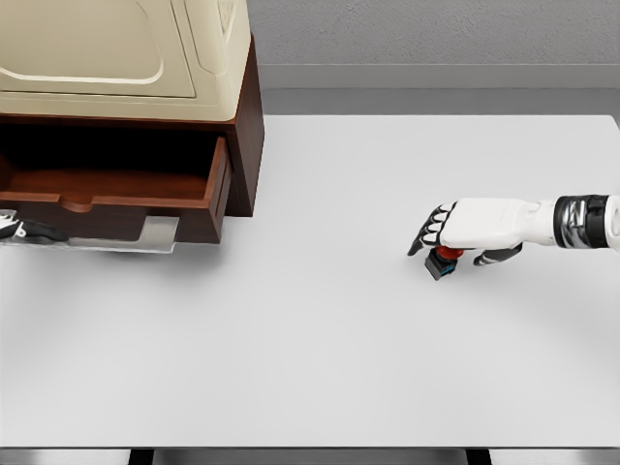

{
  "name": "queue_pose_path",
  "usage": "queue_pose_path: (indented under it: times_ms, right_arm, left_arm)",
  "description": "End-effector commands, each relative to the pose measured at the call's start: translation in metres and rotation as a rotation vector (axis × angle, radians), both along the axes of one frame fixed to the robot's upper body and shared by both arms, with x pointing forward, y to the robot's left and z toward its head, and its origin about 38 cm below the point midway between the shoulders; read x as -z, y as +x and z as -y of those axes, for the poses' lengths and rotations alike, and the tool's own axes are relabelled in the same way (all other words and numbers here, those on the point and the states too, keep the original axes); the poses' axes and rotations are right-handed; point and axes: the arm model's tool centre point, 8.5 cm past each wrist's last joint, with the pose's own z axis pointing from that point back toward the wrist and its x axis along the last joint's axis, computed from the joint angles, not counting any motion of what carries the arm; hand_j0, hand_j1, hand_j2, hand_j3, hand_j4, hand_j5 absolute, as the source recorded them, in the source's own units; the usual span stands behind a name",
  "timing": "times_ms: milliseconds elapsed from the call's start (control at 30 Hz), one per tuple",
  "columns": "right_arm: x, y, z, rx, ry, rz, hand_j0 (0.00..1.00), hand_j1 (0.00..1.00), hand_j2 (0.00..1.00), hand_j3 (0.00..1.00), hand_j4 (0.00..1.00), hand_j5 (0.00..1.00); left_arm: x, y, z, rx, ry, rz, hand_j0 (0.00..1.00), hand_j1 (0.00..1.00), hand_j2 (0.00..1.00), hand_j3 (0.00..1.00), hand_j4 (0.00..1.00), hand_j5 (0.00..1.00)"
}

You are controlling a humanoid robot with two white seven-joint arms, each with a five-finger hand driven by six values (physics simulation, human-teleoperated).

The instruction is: Open the cabinet drawer with left arm, and place a switch into the drawer with right arm

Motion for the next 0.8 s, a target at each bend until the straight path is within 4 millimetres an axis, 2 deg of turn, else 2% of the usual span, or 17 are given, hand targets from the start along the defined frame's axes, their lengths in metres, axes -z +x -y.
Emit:
queue_pose_path:
  times_ms: [0, 333, 533, 667, 767]
  right_arm:
    - [0.0, 0.0, 0.0, 0.004, 0.005, -0.003, 0.78, 0.78, 0.78, 0.78, 0.78, 0.78]
    - [0.003, 0.002, -0.001, 0.009, 0.007, -0.01, 0.78, 0.78, 0.78, 0.78, 0.78, 0.78]
    - [0.004, 0.002, -0.001, 0.007, 0.009, -0.012, 0.62, 0.62, 0.62, 0.62, 0.62, 0.62]
    - [0.003, 0.002, -0.001, 0.008, 0.01, -0.011, 0.62, 0.62, 0.62, 0.62, 0.62, 0.62]
    - [0.004, 0.002, -0.001, 0.007, 0.009, -0.012, 0.58, 0.58, 0.58, 0.58, 0.58, 0.58]
  left_arm:
    - [-0.002, 0.001, 0.0, -0.011, -0.022, -0.002, 1.0, 1.0, 1.0, 1.0, 1.0, 1.0]
    - [-0.023, -0.003, 0.001, 0.02, -0.066, 0.052, 1.0, 1.0, 1.0, 1.0, 1.0, 1.0]
    - [-0.041, -0.005, -0.004, -0.008, -0.104, 0.082, 1.0, 1.0, 1.0, 1.0, 1.0, 1.0]
    - [-0.059, -0.003, -0.005, -0.026, -0.151, 0.117, 1.0, 1.0, 1.0, 1.0, 1.0, 1.0]
    - [-0.068, 0.006, -0.009, -0.127, -0.16, 0.093, 1.0, 1.0, 1.0, 1.0, 1.0, 1.0]
